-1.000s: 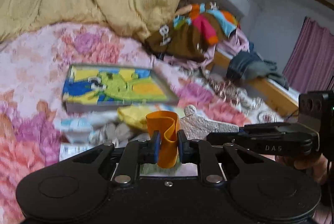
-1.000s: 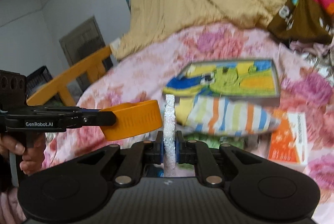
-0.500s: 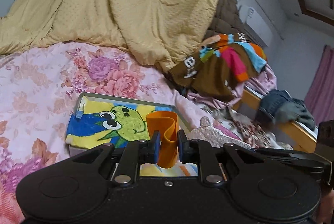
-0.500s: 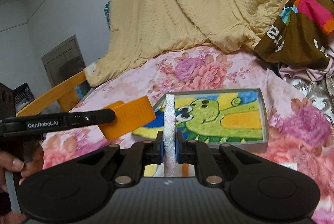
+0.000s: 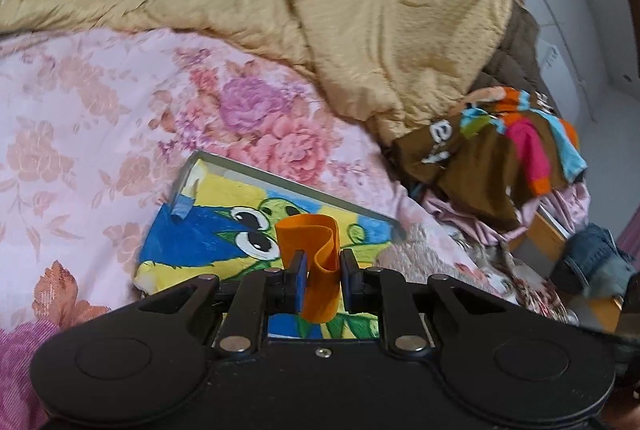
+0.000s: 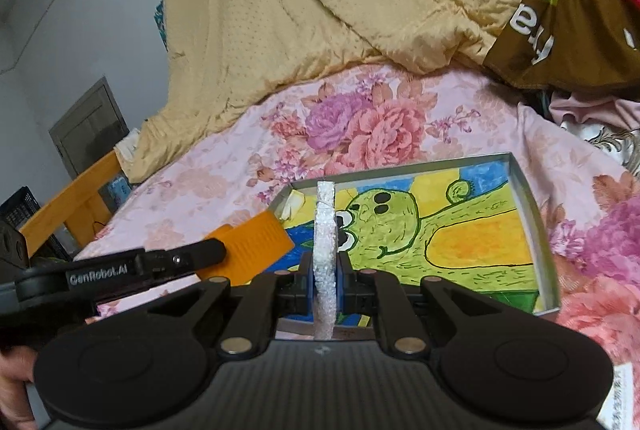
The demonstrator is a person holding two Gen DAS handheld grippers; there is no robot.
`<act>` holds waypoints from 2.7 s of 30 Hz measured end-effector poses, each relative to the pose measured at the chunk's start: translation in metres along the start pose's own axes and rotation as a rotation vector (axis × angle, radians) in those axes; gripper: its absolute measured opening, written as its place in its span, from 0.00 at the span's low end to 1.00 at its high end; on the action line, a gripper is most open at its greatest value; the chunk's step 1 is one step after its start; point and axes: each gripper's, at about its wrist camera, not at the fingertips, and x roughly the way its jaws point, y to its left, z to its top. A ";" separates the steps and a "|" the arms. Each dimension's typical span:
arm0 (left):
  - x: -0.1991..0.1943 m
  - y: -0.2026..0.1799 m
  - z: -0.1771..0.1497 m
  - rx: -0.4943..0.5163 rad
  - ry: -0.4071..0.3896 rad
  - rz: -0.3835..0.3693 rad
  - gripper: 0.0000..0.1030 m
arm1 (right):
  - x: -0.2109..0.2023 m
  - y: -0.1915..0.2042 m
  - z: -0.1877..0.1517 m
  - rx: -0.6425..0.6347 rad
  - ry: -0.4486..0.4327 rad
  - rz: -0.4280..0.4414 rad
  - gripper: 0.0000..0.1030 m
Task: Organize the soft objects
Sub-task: 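Carry the orange strip and white foam piece over the frog picture tray, then open both grippers to drop the strip and foam into the tray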
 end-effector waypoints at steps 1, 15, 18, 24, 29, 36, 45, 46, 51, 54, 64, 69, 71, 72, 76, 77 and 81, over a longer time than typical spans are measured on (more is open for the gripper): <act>0.006 0.004 0.002 -0.015 0.001 0.000 0.18 | 0.004 0.000 0.001 -0.005 0.007 -0.002 0.11; 0.047 0.039 -0.005 -0.058 0.121 0.058 0.18 | 0.052 -0.012 -0.002 0.047 0.106 -0.056 0.11; 0.050 0.044 -0.008 -0.058 0.135 0.075 0.18 | 0.059 -0.015 -0.005 0.055 0.131 -0.073 0.11; 0.053 0.041 -0.011 -0.028 0.147 0.088 0.20 | 0.066 -0.019 -0.007 0.071 0.159 -0.095 0.13; 0.052 0.034 -0.013 0.002 0.150 0.098 0.22 | 0.067 -0.017 -0.007 0.063 0.165 -0.103 0.16; 0.050 0.029 -0.014 0.014 0.153 0.101 0.29 | 0.059 -0.016 -0.004 0.049 0.154 -0.127 0.35; 0.028 0.009 -0.014 0.077 0.078 0.138 0.55 | 0.036 -0.013 0.001 0.001 0.107 -0.175 0.59; 0.024 0.006 -0.013 0.086 0.065 0.142 0.56 | 0.031 -0.012 0.001 -0.006 0.098 -0.176 0.61; 0.000 -0.009 -0.013 0.131 0.009 0.164 0.67 | 0.006 -0.007 0.003 -0.033 0.046 -0.182 0.72; -0.018 -0.018 -0.014 0.153 -0.023 0.171 0.75 | -0.013 -0.002 0.004 -0.053 0.009 -0.187 0.79; -0.076 -0.051 -0.020 0.237 -0.100 0.188 0.92 | -0.076 0.014 0.002 -0.099 -0.128 -0.190 0.94; -0.102 -0.062 -0.026 0.250 -0.123 0.190 0.94 | -0.106 0.016 -0.006 -0.084 -0.168 -0.192 0.96; -0.113 -0.066 -0.030 0.261 -0.127 0.192 0.96 | -0.115 0.018 -0.010 -0.083 -0.175 -0.193 0.96; -0.118 -0.068 -0.032 0.268 -0.131 0.194 0.98 | -0.121 0.019 -0.012 -0.087 -0.180 -0.195 0.97; -0.139 -0.075 -0.041 0.278 -0.141 0.191 0.99 | -0.140 0.025 -0.023 -0.110 -0.190 -0.197 0.98; -0.143 -0.076 -0.043 0.275 -0.142 0.191 0.99 | -0.146 0.027 -0.026 -0.118 -0.192 -0.199 0.98; -0.162 -0.077 -0.053 0.251 -0.138 0.181 0.99 | -0.161 0.037 -0.038 -0.142 -0.195 -0.198 0.99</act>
